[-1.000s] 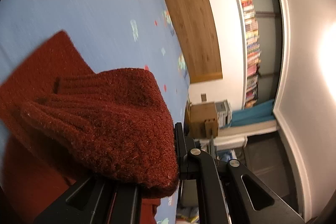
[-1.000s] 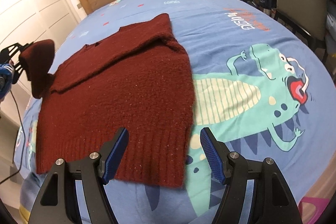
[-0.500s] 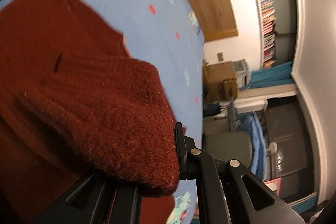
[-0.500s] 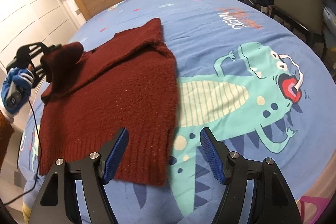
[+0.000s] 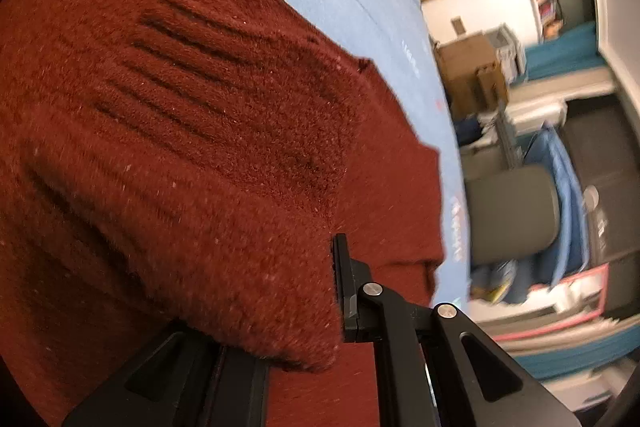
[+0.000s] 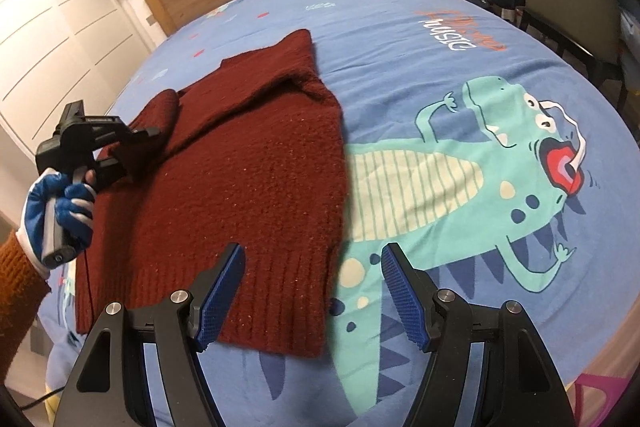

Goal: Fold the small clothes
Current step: 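Fold the held sleeve across the sweater body with the left tool, then lay the sleeve on the sweater and open the left tool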

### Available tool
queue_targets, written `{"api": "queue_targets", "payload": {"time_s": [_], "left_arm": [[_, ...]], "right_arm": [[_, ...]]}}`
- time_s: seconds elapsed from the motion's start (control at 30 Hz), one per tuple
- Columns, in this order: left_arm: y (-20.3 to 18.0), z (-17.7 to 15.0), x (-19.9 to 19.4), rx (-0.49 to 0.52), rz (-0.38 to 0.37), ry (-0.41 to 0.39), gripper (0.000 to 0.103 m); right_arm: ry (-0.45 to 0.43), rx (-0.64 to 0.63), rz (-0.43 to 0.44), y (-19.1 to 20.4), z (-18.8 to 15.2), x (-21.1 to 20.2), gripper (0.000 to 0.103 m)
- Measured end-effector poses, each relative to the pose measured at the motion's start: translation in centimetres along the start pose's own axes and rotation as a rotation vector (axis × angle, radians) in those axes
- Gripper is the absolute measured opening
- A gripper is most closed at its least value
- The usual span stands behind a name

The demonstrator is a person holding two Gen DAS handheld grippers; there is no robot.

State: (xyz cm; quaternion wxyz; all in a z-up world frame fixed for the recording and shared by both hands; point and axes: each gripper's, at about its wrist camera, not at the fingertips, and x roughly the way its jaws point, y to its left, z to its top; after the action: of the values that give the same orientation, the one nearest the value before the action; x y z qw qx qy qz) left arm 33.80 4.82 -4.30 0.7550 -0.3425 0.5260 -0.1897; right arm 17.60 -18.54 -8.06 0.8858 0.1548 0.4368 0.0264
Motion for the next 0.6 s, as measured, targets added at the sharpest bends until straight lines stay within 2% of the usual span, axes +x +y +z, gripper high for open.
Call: {"api": "queue_targets", "payload": {"time_s": [0.1,0.17,0.27,0.43,0.5,0.6], "left_arm": [[0.0,-0.6,-0.6,0.007,-0.009,0.002,0.014],[0.4,-1.0,-1.3,-0.002,-0.018,-0.004,0.030],[1.0,-0.8,-2.2,-0.036,-0.045,-0.031,0.033],[2.4,0.5,-4.8,-0.122,-0.043,-0.145,0.031],[2.1,0.6,-4.4,-0.124,-0.045,-0.158,0.016],[-0.2,0.3,-3.7,-0.063,-0.055,-0.147,0.008]], "right_arm": [[0.002,-0.010,0.009,0.5,0.0,0.2,0.072],[0.002,-0.016,0.012,0.7,-0.1,0.3,0.072],[0.006,-0.020,0.015,0.8,-0.1,0.5,0.072],[0.009,-0.019,0.022,0.8,-0.1,0.9,0.072],[0.008,-0.020,0.026,0.7,0.0,1.0,0.072],[0.007,-0.022,0.032,0.7,0.0,1.2,0.072]]}}
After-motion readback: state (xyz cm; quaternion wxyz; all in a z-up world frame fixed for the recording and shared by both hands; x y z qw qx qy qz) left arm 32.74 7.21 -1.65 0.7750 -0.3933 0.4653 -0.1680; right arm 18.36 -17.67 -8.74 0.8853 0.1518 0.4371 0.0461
